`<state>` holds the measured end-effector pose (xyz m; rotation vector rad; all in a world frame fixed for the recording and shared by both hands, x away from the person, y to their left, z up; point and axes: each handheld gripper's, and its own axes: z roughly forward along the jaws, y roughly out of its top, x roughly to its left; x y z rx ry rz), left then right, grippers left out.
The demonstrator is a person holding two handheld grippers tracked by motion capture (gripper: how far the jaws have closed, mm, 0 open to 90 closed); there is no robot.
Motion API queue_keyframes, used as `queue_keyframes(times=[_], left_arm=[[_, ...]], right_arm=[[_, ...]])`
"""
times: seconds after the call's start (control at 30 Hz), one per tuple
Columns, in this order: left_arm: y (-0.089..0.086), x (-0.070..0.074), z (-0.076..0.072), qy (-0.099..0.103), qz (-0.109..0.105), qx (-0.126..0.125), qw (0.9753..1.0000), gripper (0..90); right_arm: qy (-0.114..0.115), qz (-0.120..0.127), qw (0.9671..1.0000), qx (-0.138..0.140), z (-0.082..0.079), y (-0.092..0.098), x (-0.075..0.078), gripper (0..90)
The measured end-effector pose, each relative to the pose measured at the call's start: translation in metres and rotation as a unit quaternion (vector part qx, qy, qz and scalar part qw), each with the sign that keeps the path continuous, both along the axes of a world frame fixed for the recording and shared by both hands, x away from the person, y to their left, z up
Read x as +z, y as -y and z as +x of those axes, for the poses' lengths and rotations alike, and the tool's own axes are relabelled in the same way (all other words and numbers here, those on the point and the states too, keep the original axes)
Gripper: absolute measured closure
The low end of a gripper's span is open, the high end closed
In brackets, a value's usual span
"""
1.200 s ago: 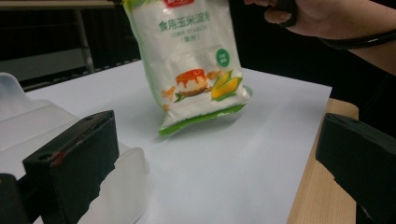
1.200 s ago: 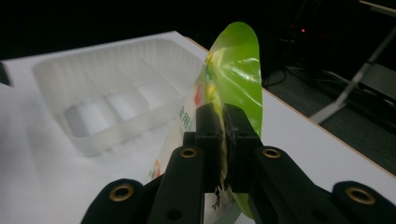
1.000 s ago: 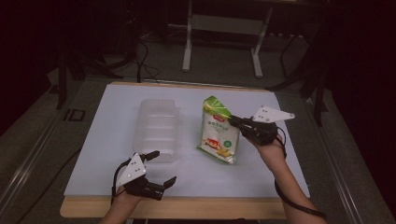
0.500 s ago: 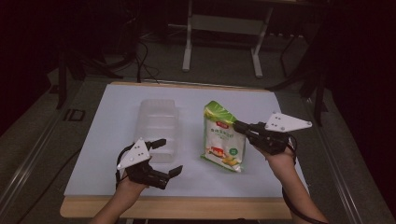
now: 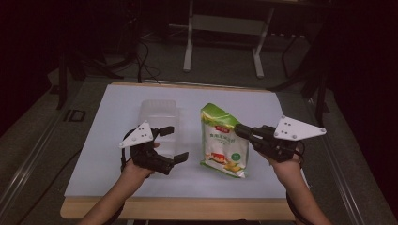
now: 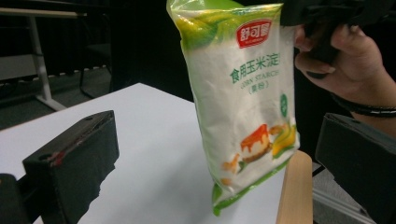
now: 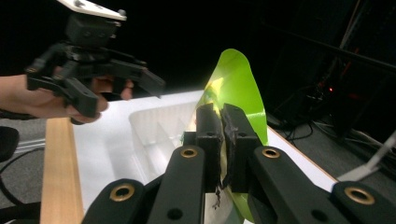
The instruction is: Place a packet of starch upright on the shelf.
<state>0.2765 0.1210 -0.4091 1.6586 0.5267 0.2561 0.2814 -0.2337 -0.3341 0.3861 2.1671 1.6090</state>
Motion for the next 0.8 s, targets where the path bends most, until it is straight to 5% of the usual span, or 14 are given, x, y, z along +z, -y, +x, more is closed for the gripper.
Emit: queue_keyframes(times=[0.23,0.47,0.67,0.8], left_arm=[[0.018,0.009,0.007,0.01,0.028,-0.018,0.9994,0.0],[0.035,0.006,0.022,-0.005,0.011,-0.063,0.9979,0.0],[0.054,0.004,0.033,-0.012,0.028,-0.083,0.9961,0.0],[0.058,0.001,0.036,-0.015,0.032,-0.085,0.9957,11.5]], right_arm=[[0.014,0.006,0.9997,0.016,-0.009,-0.005,0.01,86.8],[0.019,0.013,0.9994,0.027,-0.013,-0.009,0.015,86.8],[0.021,0.008,0.9991,0.036,-0.015,-0.014,0.015,86.8],[0.024,0.005,0.9989,0.041,-0.015,-0.018,0.015,86.8]])
